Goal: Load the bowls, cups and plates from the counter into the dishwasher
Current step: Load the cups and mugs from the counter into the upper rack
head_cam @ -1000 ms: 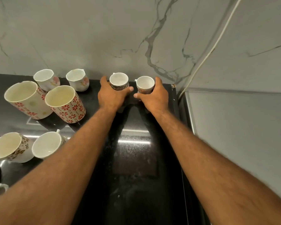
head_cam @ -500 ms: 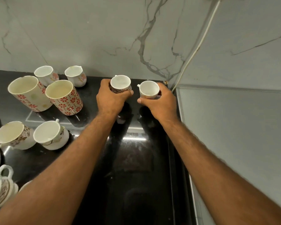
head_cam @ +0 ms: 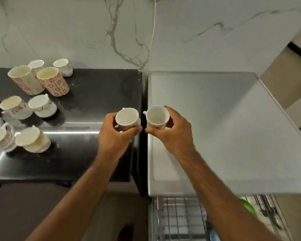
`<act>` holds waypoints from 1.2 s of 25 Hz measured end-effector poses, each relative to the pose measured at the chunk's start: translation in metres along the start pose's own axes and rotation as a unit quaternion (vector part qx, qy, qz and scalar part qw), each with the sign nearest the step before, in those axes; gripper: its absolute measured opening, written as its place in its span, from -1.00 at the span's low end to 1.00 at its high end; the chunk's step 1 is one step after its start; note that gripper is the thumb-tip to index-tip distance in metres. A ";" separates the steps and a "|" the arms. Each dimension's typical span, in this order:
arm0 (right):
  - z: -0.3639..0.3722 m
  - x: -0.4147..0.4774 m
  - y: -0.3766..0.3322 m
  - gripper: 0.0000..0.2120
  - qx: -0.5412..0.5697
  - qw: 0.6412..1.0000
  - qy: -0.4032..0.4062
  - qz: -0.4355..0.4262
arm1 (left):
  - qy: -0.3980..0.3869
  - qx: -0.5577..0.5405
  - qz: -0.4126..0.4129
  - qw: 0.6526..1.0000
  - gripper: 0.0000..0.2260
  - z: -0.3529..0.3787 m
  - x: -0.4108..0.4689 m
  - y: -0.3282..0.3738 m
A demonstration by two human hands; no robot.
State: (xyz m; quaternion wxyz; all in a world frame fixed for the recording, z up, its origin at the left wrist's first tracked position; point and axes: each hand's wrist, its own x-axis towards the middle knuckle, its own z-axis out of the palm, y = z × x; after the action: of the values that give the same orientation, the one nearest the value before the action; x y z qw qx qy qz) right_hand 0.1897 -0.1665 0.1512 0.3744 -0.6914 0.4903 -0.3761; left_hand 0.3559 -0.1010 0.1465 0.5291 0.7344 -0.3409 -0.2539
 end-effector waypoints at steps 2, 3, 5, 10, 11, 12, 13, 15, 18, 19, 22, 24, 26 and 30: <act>-0.039 -0.049 0.015 -0.25 -0.006 1.000 -0.007 0.006 | -0.015 0.010 -0.011 1.000 -0.41 0.009 -0.059 -0.006; -0.057 -0.073 0.023 -0.26 -0.008 1.000 -0.011 0.014 | -0.025 0.014 -0.015 0.999 -0.39 0.015 -0.086 -0.008; -0.088 -0.115 0.039 -0.28 -0.006 0.999 -0.011 0.032 | -0.047 0.009 -0.021 0.999 -0.38 0.027 -0.133 -0.016; -0.153 -0.208 0.079 -0.20 0.010 0.997 0.015 0.081 | -0.104 0.009 -0.033 0.994 -0.35 0.056 -0.234 -0.029; -0.164 -0.223 0.087 -0.23 0.017 0.996 0.021 0.089 | -0.117 0.011 -0.032 0.993 -0.35 0.061 -0.250 -0.033; -0.174 -0.237 0.096 -0.28 0.025 0.995 0.025 0.094 | -0.130 0.013 -0.031 0.991 -0.36 0.066 -0.264 -0.037; -0.182 -0.251 0.106 -0.32 0.029 0.994 0.028 0.100 | -0.144 0.016 -0.031 0.989 -0.36 0.072 -0.278 -0.041; -0.194 -0.275 0.128 -0.33 0.028 0.992 0.029 0.122 | -0.168 0.022 -0.029 0.985 -0.37 0.082 -0.301 -0.053; -0.199 -0.303 0.173 -0.31 0.047 0.983 0.022 0.178 | -0.179 0.026 -0.041 0.983 -0.39 0.098 -0.323 -0.077; -0.197 -0.309 0.188 -0.29 0.056 0.977 0.018 0.205 | -0.181 0.027 -0.045 0.982 -0.40 0.103 -0.327 -0.085; -0.190 -0.319 0.230 -0.17 0.074 0.952 0.013 0.297 | -0.187 0.029 -0.057 0.980 -0.40 0.119 -0.332 -0.111; -0.182 -0.317 0.254 -0.14 0.081 0.939 -0.001 0.333 | -0.189 0.024 -0.063 0.980 -0.41 0.129 -0.331 -0.127; -0.175 -0.309 0.270 -0.12 0.070 0.935 -0.028 0.345 | -0.185 0.023 -0.063 0.980 -0.43 0.138 -0.327 -0.144; -0.164 -0.273 0.291 -0.23 -0.067 0.958 -0.047 0.273 | -0.184 0.020 -0.067 0.980 -0.39 0.154 -0.315 -0.174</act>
State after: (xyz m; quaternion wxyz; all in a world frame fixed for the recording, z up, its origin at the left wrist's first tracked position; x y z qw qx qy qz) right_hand -0.1358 0.0019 -0.0766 0.4388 -0.5714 0.6662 -0.1926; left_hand 0.0826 0.0842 -0.0624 0.4240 0.7067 -0.3876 -0.4129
